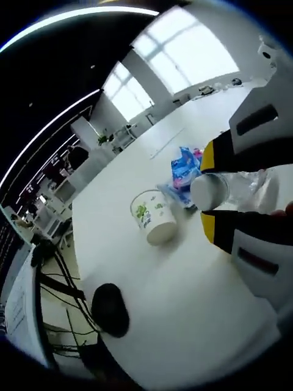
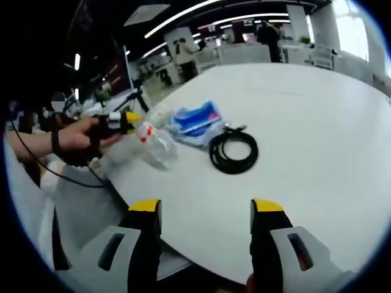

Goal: Arrange the tabletop items into an orderly group along one side of the table until the central work area is clear of visible clutter.

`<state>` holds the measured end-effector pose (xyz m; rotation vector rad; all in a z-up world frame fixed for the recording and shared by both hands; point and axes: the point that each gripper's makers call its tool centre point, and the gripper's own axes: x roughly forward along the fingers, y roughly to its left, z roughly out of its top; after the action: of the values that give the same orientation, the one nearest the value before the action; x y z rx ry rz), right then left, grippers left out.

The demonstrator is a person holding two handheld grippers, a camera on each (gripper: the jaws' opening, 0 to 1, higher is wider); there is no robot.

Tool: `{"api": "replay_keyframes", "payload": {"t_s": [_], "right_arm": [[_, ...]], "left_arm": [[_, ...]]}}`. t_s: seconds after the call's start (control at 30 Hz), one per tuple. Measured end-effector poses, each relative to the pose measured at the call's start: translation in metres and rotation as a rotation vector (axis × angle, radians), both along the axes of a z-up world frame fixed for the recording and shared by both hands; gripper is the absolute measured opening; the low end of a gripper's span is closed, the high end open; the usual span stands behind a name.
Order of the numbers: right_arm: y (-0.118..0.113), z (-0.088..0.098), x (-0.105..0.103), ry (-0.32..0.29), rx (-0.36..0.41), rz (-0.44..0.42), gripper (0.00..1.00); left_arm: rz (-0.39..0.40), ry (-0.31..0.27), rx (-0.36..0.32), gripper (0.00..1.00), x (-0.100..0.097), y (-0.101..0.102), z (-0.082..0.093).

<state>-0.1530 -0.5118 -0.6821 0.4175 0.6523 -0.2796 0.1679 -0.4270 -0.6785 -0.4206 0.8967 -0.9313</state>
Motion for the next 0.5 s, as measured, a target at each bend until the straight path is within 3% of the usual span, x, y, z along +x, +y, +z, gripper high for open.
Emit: {"api": "replay_keyframes", "payload": {"t_s": [0.5], "right_arm": [[0.002, 0.003, 0.002, -0.01, -0.006, 0.009, 0.57]], "left_arm": [[-0.12, -0.155, 0.054, 0.21, -0.006, -0.003, 0.02]]}}
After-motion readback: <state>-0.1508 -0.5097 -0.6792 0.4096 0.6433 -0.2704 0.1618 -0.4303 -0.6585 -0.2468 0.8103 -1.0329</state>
